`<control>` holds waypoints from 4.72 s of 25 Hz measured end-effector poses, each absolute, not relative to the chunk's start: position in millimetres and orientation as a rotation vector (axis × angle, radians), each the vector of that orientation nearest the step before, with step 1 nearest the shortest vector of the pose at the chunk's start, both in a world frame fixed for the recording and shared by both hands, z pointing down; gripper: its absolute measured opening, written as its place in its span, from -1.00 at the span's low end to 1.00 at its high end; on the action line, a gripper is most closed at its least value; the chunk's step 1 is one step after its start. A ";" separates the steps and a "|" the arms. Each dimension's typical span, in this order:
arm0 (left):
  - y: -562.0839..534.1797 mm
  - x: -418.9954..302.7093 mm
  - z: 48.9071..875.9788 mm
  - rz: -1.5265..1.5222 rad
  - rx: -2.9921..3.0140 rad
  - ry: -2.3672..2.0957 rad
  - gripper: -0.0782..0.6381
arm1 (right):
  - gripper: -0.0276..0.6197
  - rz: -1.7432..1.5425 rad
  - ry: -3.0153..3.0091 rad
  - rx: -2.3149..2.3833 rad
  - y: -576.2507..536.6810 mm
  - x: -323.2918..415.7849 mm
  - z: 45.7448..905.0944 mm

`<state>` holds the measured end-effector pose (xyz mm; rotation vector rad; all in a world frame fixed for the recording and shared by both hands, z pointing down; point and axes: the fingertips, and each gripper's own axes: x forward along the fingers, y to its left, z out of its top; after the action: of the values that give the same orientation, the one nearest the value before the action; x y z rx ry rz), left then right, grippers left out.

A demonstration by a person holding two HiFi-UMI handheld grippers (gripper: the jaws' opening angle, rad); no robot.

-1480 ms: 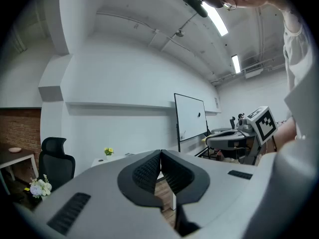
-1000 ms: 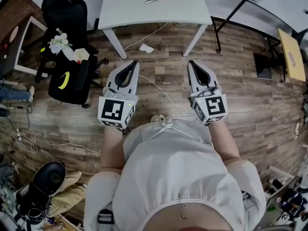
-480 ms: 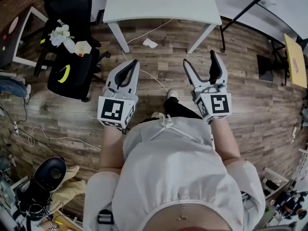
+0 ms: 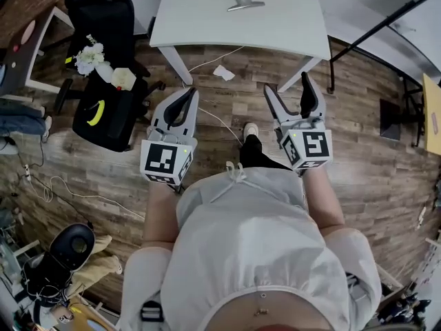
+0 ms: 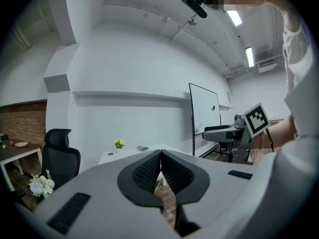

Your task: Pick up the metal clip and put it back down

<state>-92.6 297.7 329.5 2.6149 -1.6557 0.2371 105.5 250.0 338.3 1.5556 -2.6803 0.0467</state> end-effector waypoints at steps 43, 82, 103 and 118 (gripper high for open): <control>-160.9 -110.8 394.2 0.258 2.553 -1.515 -0.73 | 0.31 0.496 -2.339 1.199 -203.7 35.9 508.5; -247.7 -149.0 438.9 0.322 2.559 -1.316 -0.73 | 0.00 0.665 -1.977 1.313 -262.0 20.0 588.8; -226.0 -101.7 303.9 0.191 2.745 -1.549 -0.73 | 0.00 -0.010 -2.475 1.605 -243.4 73.7 324.0; -207.7 -84.4 284.6 0.179 2.762 -1.607 -0.73 | -0.01 -0.031 -2.487 1.708 -230.6 119.4 301.3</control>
<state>-84.4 -207.7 284.6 2.7616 -1.6070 0.1787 119.4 -230.6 301.3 1.7078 -2.4869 -0.0310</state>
